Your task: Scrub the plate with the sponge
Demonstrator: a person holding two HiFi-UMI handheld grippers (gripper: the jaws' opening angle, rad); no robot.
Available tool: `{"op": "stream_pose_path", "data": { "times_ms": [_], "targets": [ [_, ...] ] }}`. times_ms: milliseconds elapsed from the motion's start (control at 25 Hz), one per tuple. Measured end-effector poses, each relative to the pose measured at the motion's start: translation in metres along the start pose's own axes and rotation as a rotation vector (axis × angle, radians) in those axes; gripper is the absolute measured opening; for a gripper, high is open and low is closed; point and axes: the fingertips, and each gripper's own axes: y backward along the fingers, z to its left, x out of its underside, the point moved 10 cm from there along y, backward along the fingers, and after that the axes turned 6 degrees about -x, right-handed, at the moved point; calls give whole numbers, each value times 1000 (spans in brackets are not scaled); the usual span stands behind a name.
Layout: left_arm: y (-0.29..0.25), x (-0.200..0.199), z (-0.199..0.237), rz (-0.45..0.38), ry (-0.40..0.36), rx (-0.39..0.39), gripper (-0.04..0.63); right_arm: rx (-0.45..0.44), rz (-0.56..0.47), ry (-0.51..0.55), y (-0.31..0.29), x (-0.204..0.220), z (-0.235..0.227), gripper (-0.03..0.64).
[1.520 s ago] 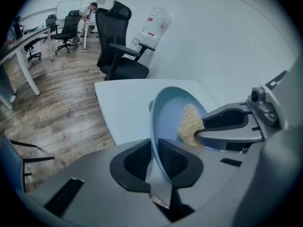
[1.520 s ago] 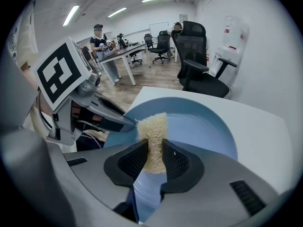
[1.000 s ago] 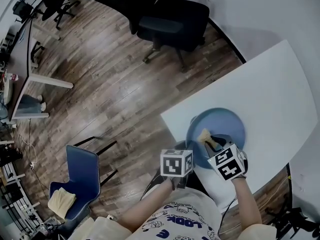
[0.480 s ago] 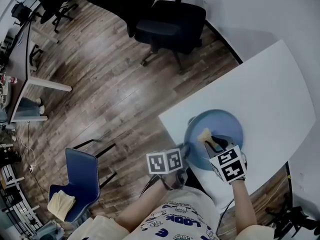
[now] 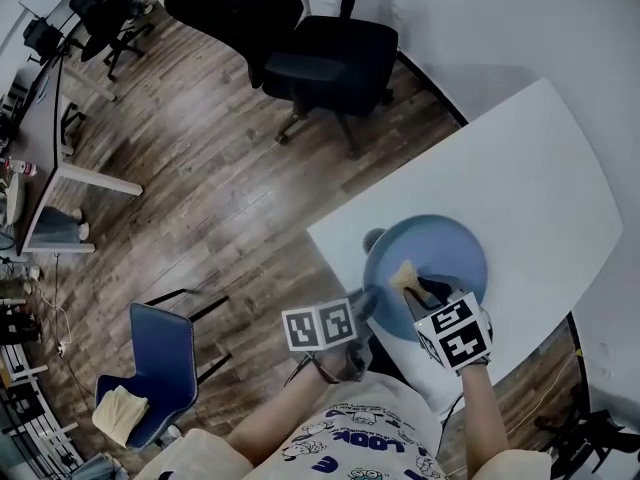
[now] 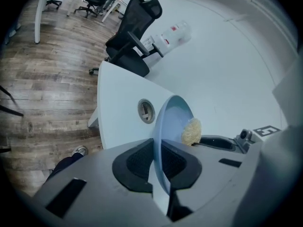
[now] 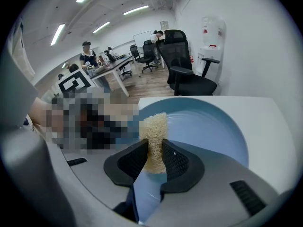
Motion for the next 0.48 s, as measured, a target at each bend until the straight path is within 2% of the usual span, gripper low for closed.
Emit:
{"op": "stream_pose_path", "data": {
  "times_ms": [480],
  "targets": [
    [26, 11, -42, -84, -110, 34, 26, 58, 20, 81, 29, -12, 21, 100]
  ]
}}
